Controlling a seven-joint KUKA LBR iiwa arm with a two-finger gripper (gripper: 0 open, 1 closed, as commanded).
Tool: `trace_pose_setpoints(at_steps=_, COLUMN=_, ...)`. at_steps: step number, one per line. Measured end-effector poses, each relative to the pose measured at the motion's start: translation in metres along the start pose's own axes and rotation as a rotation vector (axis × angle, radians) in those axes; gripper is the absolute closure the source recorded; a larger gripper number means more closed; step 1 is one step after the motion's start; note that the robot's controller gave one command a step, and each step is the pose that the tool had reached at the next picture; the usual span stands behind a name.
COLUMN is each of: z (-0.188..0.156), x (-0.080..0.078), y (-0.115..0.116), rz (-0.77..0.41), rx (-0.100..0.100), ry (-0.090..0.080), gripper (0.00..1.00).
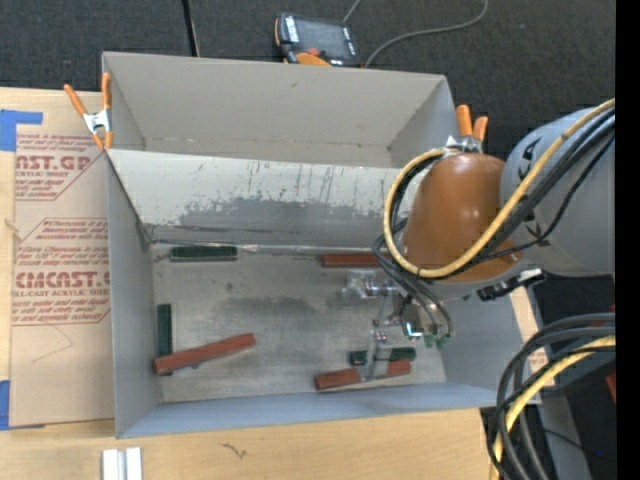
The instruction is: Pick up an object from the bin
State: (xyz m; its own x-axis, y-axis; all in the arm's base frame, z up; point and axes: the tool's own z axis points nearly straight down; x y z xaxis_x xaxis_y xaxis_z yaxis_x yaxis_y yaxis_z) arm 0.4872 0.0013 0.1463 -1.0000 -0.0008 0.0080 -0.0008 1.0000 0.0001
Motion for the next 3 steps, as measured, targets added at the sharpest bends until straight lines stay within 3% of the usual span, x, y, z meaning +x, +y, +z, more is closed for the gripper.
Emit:
trace_pose_setpoints(at_steps=1, z=0.0765, x=-0.0007, y=-0.0663, rz=-0.21, rx=0.002, ry=-0.015, gripper=0.0)
trace_pose_setpoints(at_steps=2, z=0.0743, x=0.0003, y=-0.0656, rz=-0.211, rx=0.001, ry=-0.008, gripper=1.0)
trace_pose_setpoints(at_steps=3, z=0.076, x=-0.0008, y=-0.0654, rz=-0.211, rx=0.001, ry=-0.015, gripper=0.0)
